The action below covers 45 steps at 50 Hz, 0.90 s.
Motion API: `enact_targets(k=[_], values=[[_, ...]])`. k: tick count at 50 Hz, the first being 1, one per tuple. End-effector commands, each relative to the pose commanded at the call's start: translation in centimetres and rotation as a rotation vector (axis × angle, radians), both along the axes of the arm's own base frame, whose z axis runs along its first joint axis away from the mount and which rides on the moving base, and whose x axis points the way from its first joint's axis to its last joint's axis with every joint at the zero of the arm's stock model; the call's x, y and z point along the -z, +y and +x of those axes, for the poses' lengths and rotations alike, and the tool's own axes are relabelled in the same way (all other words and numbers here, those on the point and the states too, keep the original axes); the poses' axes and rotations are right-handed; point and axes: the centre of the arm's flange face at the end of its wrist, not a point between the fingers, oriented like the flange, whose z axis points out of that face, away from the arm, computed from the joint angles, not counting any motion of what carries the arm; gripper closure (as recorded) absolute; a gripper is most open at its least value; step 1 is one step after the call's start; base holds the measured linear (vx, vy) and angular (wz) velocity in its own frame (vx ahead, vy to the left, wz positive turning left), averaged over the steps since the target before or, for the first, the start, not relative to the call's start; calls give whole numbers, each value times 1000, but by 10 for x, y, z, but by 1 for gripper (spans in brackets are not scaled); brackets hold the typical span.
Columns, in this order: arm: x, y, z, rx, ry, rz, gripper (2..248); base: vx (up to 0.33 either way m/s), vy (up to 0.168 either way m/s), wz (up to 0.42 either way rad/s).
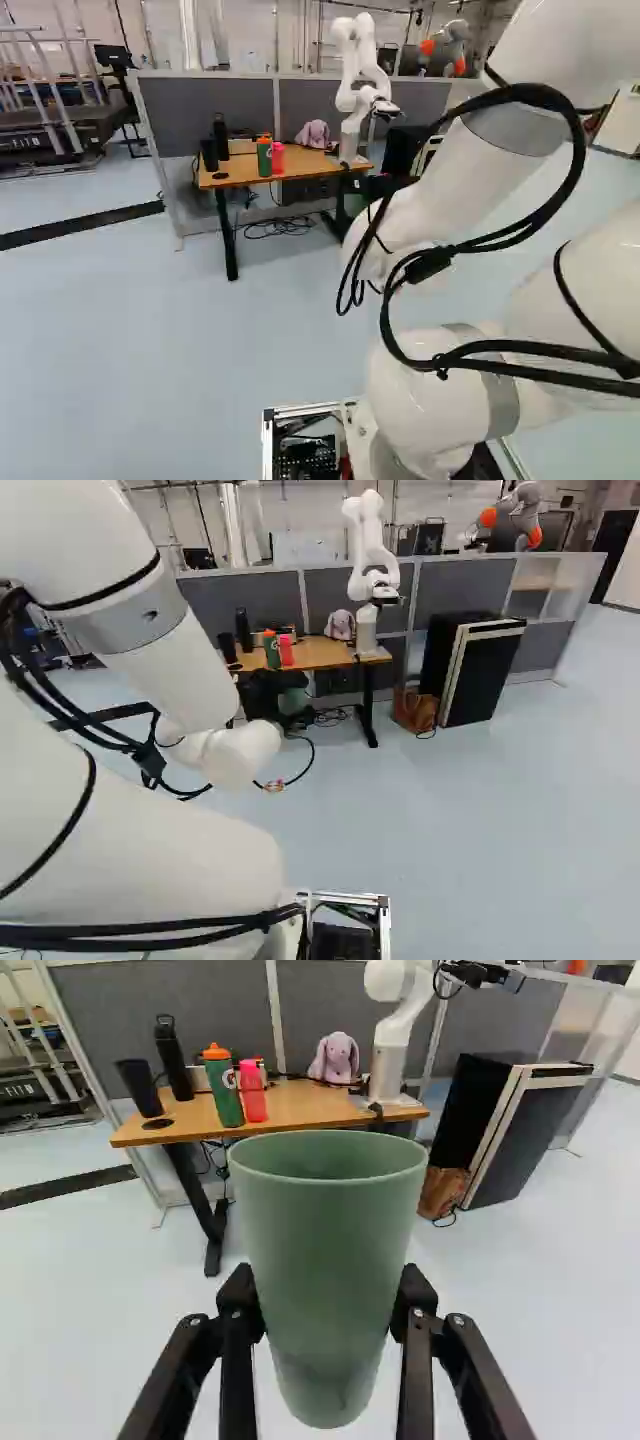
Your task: Place the green cup on the table
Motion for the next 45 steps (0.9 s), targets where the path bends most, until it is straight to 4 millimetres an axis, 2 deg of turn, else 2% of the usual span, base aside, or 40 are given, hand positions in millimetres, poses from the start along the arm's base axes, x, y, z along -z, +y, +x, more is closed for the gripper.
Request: enact_targets(k=[45], values=[[0, 0, 0, 0, 0, 0, 126, 1, 5, 11]])
